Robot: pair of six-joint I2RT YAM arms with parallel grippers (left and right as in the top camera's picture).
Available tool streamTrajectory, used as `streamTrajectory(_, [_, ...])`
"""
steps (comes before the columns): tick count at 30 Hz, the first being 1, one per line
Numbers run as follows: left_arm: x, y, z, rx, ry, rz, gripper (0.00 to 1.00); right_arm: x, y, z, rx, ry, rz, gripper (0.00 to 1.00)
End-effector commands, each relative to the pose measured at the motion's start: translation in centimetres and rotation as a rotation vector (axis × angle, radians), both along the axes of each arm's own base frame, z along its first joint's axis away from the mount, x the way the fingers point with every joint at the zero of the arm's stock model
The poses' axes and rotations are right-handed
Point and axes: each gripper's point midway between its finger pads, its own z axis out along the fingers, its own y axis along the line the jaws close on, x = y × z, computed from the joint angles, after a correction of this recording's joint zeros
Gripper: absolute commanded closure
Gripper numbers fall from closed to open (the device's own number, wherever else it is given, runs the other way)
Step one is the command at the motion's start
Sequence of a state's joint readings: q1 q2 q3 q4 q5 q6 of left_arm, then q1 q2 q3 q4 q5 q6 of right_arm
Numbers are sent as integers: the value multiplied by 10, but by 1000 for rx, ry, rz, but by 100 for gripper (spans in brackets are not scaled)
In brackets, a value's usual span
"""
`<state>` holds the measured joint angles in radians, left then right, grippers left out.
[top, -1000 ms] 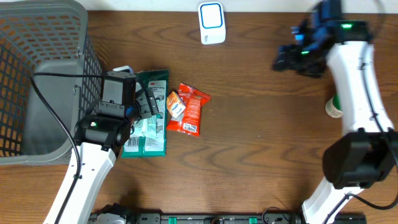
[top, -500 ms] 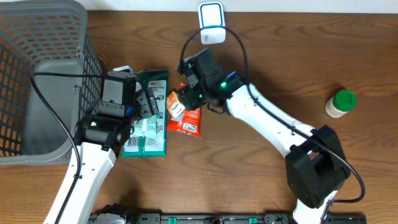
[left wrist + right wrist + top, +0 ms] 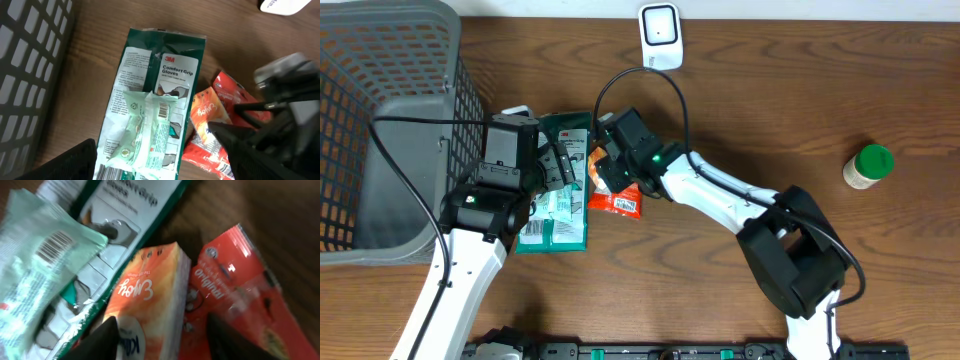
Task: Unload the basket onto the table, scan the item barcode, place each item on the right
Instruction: 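Reach the right gripper to the orange packet and grasp it, then move the orange packet right and set it on the table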
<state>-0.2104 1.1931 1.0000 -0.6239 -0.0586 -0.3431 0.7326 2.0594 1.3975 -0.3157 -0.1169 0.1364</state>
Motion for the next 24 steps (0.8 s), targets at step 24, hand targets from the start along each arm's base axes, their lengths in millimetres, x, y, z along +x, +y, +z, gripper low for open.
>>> streamTrajectory(24, [3,1,9,-4,-23,6,16,-12,-179,105,170,306,-171,99])
